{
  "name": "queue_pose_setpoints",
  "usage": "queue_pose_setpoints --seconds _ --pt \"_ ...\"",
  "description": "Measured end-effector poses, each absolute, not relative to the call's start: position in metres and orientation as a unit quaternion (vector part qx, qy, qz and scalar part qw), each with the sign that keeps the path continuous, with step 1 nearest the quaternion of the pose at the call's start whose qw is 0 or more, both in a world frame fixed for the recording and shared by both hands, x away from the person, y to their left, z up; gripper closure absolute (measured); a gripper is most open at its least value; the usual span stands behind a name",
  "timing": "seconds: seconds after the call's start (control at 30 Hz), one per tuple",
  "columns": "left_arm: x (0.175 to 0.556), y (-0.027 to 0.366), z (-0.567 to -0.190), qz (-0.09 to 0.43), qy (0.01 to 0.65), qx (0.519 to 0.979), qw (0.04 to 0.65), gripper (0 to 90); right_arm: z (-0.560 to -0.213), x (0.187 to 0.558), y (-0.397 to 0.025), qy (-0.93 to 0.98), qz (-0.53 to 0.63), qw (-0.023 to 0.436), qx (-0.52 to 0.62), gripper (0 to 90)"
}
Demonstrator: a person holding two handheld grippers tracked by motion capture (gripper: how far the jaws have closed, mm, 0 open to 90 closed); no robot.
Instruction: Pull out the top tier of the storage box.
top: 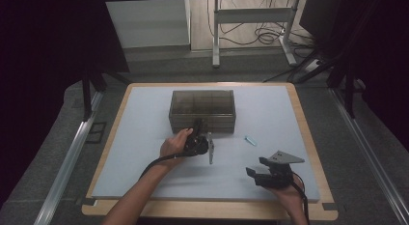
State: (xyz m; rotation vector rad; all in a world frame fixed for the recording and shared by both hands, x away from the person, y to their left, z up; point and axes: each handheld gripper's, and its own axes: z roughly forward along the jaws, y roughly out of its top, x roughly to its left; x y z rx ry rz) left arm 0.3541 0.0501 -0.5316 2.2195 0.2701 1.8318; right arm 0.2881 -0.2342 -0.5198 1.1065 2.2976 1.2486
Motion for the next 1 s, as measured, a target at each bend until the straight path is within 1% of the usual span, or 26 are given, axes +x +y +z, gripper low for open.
queue_pose_setpoints --seconds 1.0 --pt "0.341 0.05 -0.532 0.631 0.087 0.76 0.127 82.0 -0.52 0.289 -0.234 0.8 0.435 0.151 0.384 28.9"
